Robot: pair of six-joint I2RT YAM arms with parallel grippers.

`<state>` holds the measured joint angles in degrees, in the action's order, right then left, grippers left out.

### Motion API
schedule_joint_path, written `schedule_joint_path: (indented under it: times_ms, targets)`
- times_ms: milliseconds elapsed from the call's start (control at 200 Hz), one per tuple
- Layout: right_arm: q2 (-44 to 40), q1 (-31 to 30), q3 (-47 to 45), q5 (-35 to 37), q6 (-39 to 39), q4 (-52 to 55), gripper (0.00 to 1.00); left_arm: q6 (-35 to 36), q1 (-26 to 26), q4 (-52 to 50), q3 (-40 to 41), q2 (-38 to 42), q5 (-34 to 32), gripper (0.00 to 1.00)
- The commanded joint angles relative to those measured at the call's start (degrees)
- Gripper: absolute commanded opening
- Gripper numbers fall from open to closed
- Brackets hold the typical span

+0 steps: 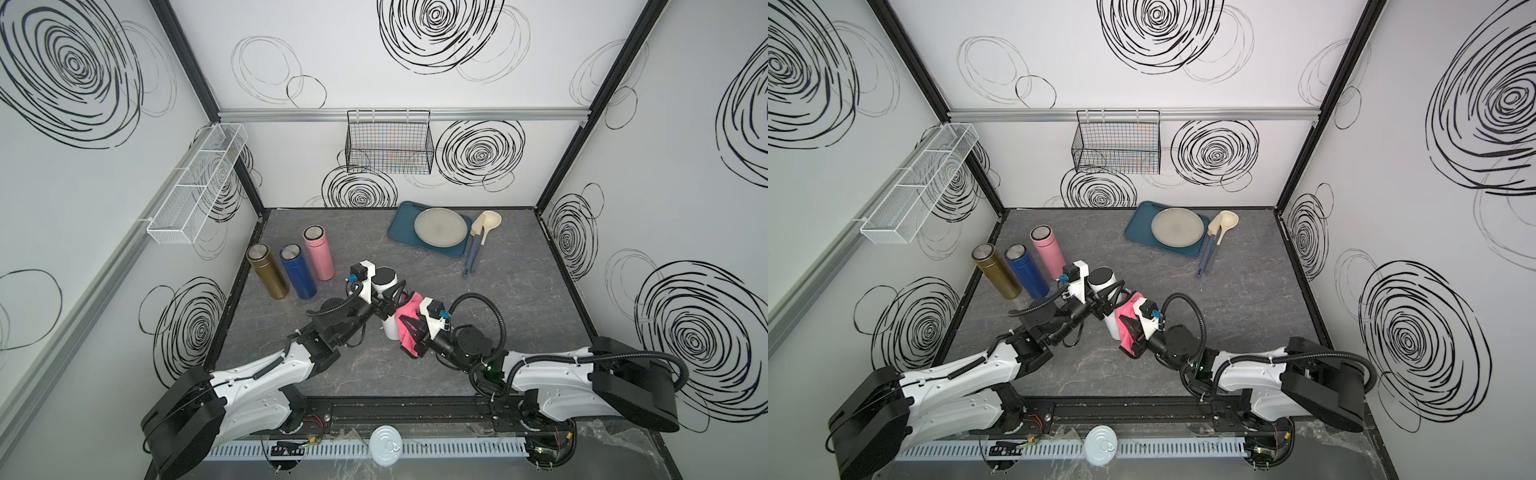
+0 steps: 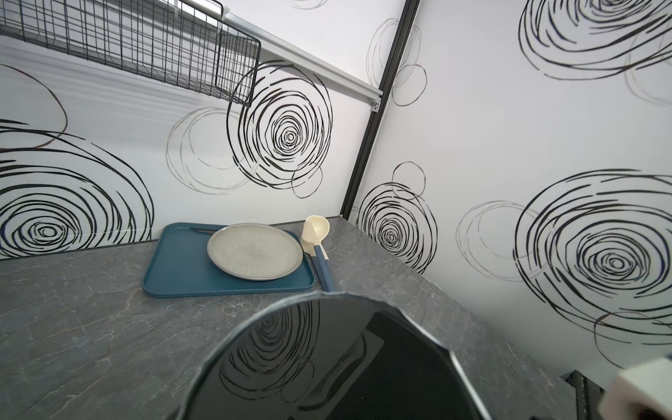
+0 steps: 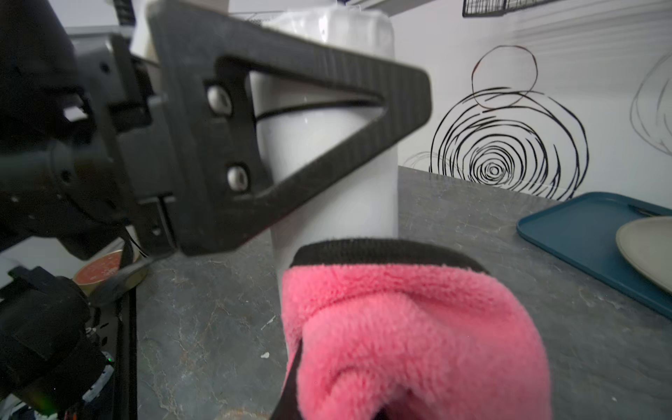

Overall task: Wipe the surface of the thermos
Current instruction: Wipe the dirt from the surface of the thermos.

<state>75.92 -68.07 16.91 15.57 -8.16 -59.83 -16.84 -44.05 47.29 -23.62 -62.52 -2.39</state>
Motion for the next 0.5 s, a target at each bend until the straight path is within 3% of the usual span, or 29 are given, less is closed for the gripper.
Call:
schedule_joint_path:
  times_ms: [0, 275, 490]
  targets:
    - [1.5, -1.6, 0.1, 4.9, -0.3, 0.7, 0.0, -2.8, -2.5, 10.9, -1.5, 0.2, 4.0, 0.0]
    - [-8.9, -1.5, 4.5, 2.7, 4.2, 6.6, 0.0, -1.5, -2.6, 13.7, -1.3, -1.2, 7.2, 0.0]
    - [1.8, 0.9, -2.3, 3.8, 0.6, -1.3, 0.0, -0.2, -2.7, 14.6, -1.0, -1.0, 10.9, 0.0]
